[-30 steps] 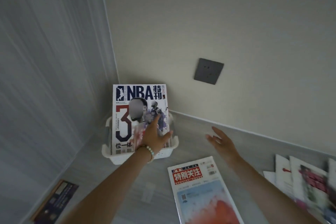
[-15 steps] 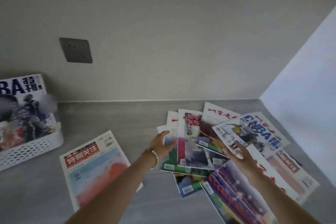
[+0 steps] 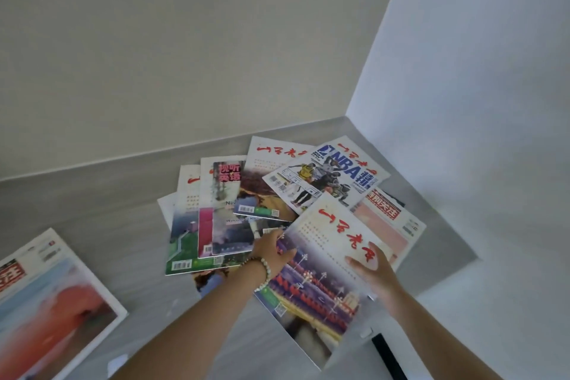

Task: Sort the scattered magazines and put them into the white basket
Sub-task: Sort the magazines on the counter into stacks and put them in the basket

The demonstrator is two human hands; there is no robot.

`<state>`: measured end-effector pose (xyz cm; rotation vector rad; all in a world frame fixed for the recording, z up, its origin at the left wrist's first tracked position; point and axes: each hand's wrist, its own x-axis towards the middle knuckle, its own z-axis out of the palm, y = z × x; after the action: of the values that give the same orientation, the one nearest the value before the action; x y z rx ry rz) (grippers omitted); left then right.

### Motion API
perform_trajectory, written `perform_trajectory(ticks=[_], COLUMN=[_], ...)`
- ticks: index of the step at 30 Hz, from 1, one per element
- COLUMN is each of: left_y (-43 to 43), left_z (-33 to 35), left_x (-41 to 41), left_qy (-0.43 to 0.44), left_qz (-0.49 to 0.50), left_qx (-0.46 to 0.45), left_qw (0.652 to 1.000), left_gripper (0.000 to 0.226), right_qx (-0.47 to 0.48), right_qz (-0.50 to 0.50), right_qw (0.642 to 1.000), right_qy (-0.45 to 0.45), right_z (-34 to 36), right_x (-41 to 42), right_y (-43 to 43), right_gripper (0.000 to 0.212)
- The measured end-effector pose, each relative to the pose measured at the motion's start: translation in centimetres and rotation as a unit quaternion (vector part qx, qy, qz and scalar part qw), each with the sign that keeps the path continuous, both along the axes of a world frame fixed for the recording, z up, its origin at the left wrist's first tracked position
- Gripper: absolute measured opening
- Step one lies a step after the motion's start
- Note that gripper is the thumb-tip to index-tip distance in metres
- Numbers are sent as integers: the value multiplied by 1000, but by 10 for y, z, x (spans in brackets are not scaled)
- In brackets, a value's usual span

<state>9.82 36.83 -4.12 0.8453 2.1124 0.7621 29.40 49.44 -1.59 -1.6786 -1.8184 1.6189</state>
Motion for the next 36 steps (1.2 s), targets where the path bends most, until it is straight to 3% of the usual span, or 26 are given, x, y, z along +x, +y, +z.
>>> perform_trajectory(ticks=[4, 13, 16, 18, 20, 24, 27, 36], left_y=[4, -12, -34, -55, -83, -155, -219, -431], left_z=[-8, 26, 47, 60, 74, 97, 111, 134], left_x=[4, -21, -50, -70, -91, -135, -168, -255], left_qy=[-11, -106, -101, -101, -97, -67, -32, 20], left_qz=[-9, 67, 130, 183, 226, 297, 343, 502], left_qx=[23, 186, 219, 238, 251, 245, 227, 229], left_qw=[1000, 975, 962, 949, 936, 920, 911, 833], left_gripper=[34, 24, 22, 21, 21, 18, 21, 21], right_qx=[31, 119, 68, -5, -68, -147, -150, -118], right_qz=[6, 7, 2, 21, 80, 165, 217, 361], right_qw=[999, 987, 985, 986, 981, 947, 934, 887], right_qy=[-12, 109, 159, 164, 166, 234, 241, 265], right_z=[-8, 3, 15, 20, 29, 48, 63, 102], right_x=[-3, -22, -58, -86, -116, -184, -239, -401], right_y=[-3, -5, -12, -20, -36, -83, -131, -306], right_gripper=[82, 83, 94, 84, 68, 59, 60, 38])
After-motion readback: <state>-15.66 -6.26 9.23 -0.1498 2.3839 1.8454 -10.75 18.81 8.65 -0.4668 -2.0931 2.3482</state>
